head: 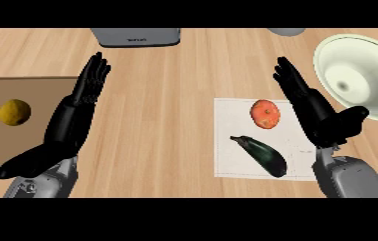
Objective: Pick the squash from the placemat and place it in the bowl
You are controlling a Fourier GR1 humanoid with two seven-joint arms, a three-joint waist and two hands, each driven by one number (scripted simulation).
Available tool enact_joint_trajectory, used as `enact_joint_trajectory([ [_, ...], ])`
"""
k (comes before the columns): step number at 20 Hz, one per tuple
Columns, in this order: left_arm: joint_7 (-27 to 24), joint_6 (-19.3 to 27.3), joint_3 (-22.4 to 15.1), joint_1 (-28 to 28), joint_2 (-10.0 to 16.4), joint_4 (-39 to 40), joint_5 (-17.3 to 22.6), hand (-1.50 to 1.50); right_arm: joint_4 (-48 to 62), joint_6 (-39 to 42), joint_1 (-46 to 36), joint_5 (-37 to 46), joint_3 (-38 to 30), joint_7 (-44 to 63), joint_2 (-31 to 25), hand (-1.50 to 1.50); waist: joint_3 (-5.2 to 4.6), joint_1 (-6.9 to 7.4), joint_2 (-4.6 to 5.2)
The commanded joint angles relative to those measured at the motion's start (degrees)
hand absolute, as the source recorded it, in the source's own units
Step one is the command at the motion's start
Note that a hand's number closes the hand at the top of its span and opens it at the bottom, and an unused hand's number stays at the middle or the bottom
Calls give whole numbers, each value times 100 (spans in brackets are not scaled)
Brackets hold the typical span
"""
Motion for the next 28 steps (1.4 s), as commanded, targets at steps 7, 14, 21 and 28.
enact_joint_trajectory([
  [7,902,245,78,222,-250,750,47,0,678,-382,-47,2687,670,144,-1455,150,-246,200,-190],
  [14,1179,479,10,234,-523,972,-34,0,389,-3226,1274,2099,156,-2396,1283,-150,-45,65,-190],
  [21,1505,433,156,-44,-604,886,-132,0,-866,-3668,1520,3568,446,-828,913,-150,-64,103,-201],
  [28,1374,310,165,208,-634,841,-195,0,-1846,-2439,977,4738,464,2172,664,-150,-67,133,-200],
])
